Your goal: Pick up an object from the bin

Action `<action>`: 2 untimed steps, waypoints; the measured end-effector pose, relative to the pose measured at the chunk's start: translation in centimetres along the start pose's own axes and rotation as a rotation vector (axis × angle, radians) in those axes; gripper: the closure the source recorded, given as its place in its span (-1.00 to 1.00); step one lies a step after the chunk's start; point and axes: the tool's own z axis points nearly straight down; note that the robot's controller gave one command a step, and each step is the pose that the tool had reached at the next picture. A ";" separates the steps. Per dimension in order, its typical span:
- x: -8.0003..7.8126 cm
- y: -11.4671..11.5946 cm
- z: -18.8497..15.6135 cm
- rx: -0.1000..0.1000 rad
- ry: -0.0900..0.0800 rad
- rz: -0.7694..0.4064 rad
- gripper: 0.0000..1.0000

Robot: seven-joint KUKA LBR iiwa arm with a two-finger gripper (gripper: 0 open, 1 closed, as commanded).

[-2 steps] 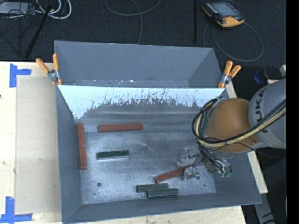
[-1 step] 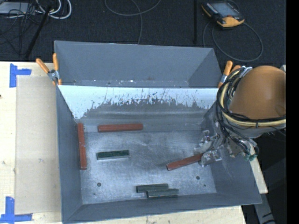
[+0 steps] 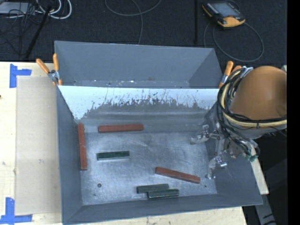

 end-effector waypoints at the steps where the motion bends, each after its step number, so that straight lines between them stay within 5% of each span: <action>1: 0.0 0.0 0.0 0.000 0.000 0.000 -1.00; 2: -0.9 0.4 4.8 0.002 -0.007 -0.005 -1.00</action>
Offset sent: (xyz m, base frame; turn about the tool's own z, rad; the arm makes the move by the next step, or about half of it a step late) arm 0.0167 0.0159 -0.1273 -0.0127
